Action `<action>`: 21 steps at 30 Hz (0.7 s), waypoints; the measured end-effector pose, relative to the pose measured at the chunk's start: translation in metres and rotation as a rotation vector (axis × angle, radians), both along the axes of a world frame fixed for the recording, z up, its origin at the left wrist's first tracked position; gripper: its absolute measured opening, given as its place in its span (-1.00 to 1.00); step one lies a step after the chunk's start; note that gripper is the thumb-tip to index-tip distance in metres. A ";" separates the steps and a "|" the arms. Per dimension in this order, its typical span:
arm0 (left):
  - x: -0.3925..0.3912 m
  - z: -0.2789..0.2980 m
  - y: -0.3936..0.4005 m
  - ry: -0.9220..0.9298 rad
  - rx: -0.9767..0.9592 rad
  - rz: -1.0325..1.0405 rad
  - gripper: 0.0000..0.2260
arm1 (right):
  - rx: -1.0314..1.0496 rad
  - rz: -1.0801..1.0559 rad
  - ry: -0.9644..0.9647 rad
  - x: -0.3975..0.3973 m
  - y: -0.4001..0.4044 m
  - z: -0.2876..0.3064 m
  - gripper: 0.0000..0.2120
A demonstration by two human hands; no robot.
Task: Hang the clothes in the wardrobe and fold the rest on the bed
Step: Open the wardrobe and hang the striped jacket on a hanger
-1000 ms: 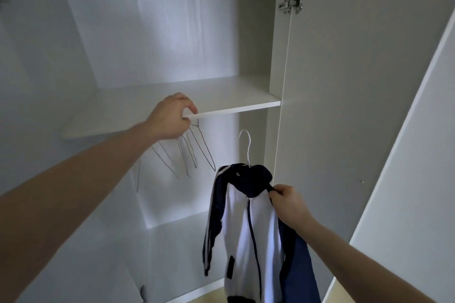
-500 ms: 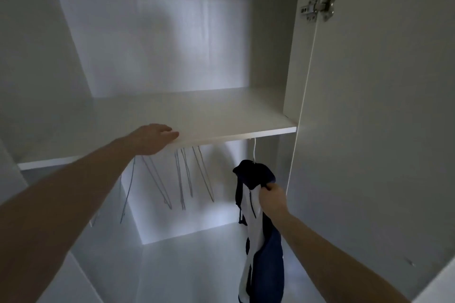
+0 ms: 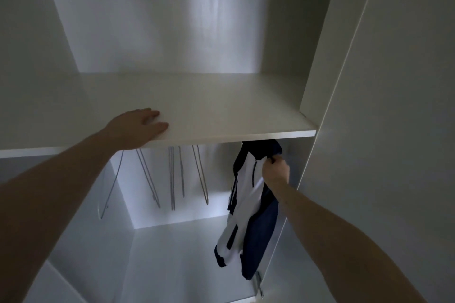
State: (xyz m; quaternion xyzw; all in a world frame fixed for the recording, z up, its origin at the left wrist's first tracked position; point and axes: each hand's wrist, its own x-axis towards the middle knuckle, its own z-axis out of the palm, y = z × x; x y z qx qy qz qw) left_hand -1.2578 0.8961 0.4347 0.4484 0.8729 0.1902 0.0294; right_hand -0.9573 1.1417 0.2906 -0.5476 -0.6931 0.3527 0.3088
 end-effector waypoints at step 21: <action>0.008 -0.002 -0.005 0.045 0.101 0.052 -0.44 | -0.019 0.054 -0.438 -0.022 0.050 -0.038 -0.69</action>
